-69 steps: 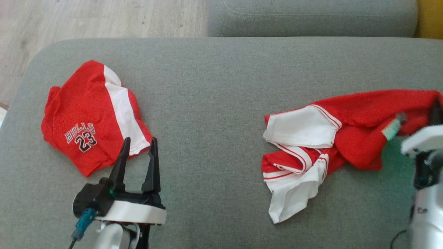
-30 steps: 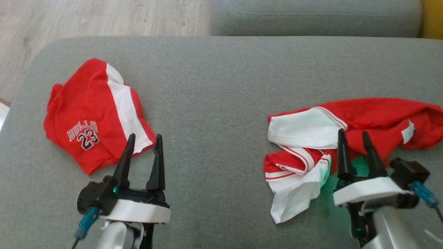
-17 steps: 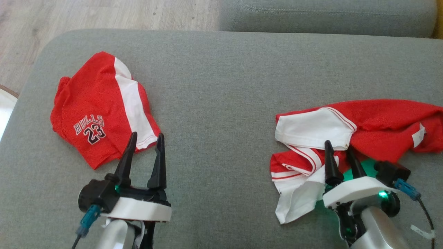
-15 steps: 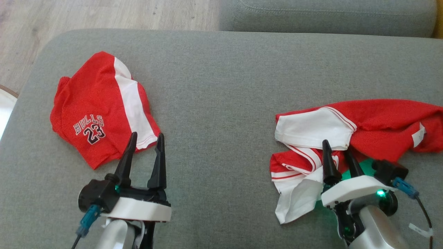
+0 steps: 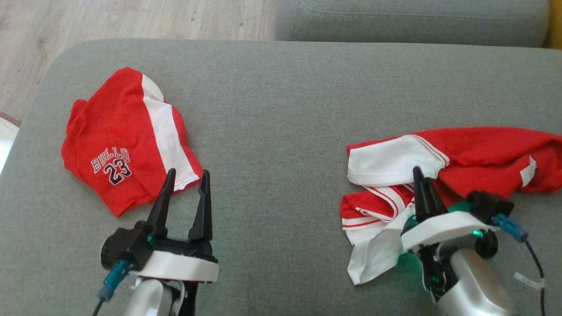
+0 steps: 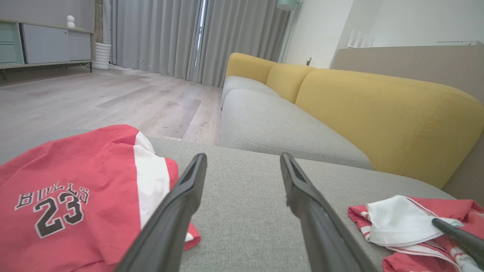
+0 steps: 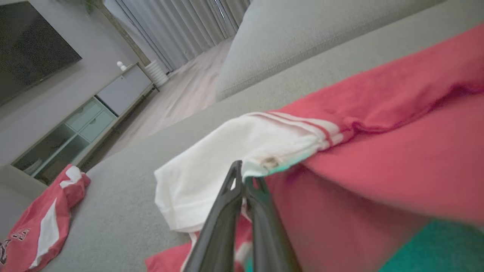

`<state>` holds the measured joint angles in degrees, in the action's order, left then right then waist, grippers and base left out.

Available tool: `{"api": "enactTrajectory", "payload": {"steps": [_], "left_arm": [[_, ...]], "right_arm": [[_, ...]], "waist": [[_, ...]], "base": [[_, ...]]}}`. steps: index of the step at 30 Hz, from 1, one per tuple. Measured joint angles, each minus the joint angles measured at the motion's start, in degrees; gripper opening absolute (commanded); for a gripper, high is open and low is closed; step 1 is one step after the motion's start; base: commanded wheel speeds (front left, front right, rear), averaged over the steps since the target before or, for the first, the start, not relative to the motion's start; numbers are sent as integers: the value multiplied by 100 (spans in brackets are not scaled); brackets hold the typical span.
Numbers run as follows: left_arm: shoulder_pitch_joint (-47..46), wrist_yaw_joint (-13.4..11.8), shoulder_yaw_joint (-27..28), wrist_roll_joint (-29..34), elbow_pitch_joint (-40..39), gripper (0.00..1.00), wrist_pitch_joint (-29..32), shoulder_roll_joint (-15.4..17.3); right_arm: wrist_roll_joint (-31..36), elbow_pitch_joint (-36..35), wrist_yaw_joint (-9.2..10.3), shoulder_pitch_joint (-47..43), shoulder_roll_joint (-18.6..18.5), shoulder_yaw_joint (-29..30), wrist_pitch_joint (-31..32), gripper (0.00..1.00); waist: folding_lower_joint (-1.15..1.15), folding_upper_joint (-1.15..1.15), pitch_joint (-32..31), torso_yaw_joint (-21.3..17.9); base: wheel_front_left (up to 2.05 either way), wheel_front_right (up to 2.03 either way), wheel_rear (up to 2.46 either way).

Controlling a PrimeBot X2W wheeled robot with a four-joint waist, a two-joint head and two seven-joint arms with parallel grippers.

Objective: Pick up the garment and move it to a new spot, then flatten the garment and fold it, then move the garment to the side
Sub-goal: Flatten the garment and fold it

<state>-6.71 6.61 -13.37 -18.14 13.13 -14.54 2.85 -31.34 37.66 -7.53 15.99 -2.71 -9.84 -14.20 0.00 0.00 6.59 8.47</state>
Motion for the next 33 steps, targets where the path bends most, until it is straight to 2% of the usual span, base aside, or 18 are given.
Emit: {"api": "enactTrajectory", "payload": {"steps": [10,15,19,24,32,33], "left_arm": [[0,-4,-30,-2,38,100,0,0],[-2,-7,-155,-56,44,100,0,0],[-15,-13,-201,-135,47,100,0,0],[-88,-15,-387,-233,73,100,0,-2],[-274,-75,-661,-375,96,100,0,-9],[-274,-80,-694,-379,93,100,0,-9]], "right_arm": [[119,-905,0,63,-4,-341,79,0],[198,-1270,0,779,-9,-345,608,0],[264,-1245,0,1620,-20,-30,973,0],[549,-366,0,2681,-59,756,1225,0],[2264,1745,0,4325,-100,2350,1104,0],[2405,1954,0,4466,-104,2552,1031,30]], "waist": [[0,0,-48,51],[0,0,-34,180],[0,0,10,381],[0,0,95,745],[0,0,240,1484],[0,0,259,1568]], "base": [[0,0,0],[0,0,0],[0,0,0],[0,0,0],[0,0,0],[0,0,0]]}}
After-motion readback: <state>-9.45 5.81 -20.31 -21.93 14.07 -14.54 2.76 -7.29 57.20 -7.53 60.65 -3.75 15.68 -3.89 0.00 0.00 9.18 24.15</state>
